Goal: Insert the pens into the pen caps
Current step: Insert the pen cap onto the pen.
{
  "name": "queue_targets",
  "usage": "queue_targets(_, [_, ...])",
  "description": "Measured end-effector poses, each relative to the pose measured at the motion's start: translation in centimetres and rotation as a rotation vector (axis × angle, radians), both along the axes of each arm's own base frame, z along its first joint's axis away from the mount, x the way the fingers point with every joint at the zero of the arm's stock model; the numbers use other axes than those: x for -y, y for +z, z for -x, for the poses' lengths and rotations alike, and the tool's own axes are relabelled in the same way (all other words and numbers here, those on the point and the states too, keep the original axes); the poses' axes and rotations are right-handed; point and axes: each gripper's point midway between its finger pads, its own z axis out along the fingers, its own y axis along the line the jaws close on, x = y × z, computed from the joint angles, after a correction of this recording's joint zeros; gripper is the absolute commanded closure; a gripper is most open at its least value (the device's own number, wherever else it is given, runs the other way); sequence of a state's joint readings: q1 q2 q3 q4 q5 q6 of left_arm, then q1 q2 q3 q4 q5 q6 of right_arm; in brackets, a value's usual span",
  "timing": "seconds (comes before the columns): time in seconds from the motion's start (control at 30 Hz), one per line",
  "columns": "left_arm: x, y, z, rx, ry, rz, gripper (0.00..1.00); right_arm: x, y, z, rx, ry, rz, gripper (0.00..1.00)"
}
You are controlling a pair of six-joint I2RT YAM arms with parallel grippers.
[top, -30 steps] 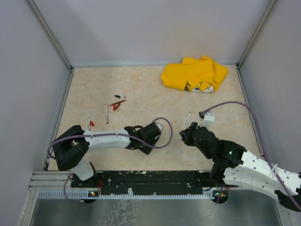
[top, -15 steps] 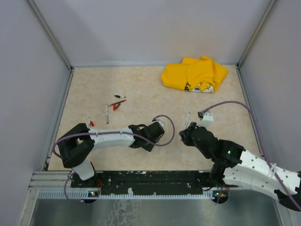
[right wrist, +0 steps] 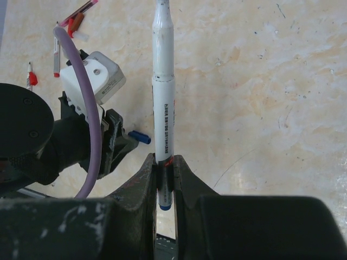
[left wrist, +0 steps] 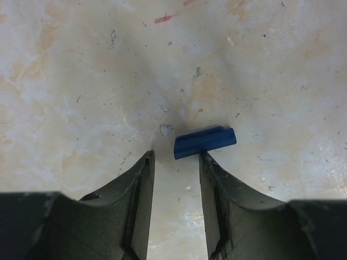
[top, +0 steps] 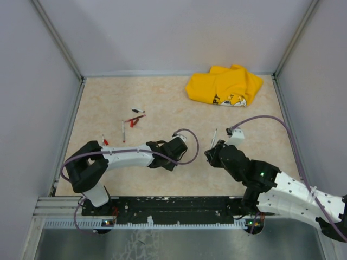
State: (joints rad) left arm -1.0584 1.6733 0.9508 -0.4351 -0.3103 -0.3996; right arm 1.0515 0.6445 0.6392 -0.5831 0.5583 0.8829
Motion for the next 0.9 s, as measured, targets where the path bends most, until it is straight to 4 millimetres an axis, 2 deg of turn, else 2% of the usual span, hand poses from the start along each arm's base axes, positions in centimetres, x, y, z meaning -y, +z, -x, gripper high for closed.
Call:
queue_targets(0.33, [-0.9,0.0,-1.0,0.008,0.039,0.01,0.56,-0.3,-0.2,0.0,-0.004,0.009,-0.006,1.0])
queue_targets(0.6, [-0.9,0.0,-1.3,0.009,0.038,0.006,0.56,-0.3,-0.4,0.1,-0.007,0.009,-0.002,1.0])
queue_targets(0.9, [-0.7,0.1,-2.6,0.017,0.07,0.015,0.57,-0.3,-0.3,0.1,-0.007,0.01,-0.005,1.0])
